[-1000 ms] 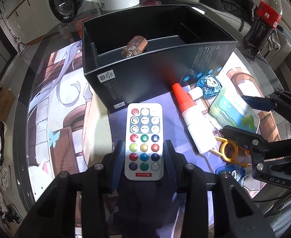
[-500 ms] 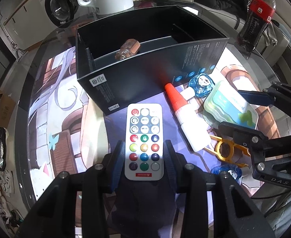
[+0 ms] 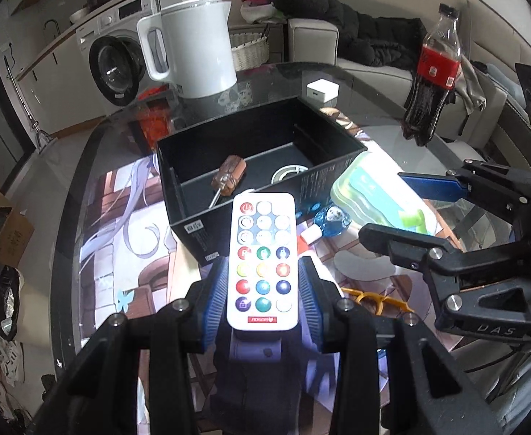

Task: Organize rigid objects
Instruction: 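Lift the white remote with the left tool while the right tool lifts the green case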

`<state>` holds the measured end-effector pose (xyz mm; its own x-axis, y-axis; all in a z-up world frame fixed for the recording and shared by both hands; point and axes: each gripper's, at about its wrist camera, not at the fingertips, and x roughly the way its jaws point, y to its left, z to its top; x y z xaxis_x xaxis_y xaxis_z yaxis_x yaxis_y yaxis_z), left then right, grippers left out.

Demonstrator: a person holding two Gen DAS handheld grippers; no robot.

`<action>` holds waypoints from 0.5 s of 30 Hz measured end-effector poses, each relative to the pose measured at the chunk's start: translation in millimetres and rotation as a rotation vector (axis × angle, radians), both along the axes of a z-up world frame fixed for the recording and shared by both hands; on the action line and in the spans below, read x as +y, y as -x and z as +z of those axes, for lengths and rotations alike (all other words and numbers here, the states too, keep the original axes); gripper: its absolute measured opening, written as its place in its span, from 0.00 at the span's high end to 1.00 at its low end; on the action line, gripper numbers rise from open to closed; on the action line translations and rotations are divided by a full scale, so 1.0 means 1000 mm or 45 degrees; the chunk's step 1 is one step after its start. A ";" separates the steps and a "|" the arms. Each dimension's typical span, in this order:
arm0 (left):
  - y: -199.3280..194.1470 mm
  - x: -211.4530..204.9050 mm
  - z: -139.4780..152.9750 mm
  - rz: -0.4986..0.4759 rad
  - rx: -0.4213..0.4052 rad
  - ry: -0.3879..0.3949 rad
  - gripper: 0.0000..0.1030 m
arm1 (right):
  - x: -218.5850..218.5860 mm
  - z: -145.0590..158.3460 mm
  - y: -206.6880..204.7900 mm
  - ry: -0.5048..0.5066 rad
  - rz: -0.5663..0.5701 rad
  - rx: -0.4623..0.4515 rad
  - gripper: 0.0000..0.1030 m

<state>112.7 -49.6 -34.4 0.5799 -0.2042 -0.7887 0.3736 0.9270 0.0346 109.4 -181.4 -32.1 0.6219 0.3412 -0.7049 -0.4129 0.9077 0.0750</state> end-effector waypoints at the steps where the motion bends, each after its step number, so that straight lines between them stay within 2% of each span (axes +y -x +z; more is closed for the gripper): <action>1: 0.002 0.001 0.005 -0.005 -0.032 0.012 0.63 | 0.000 0.004 0.002 -0.009 -0.002 -0.030 0.45; 4: 0.009 0.001 0.019 -0.018 -0.131 0.025 0.63 | 0.003 0.017 0.010 0.007 -0.005 -0.130 0.45; 8: 0.014 0.006 0.033 -0.017 -0.224 0.089 0.63 | 0.000 0.028 0.017 -0.055 -0.010 -0.197 0.45; 15: 0.040 0.017 0.066 0.039 -0.533 0.140 0.63 | -0.005 0.063 0.053 -0.181 0.016 -0.488 0.45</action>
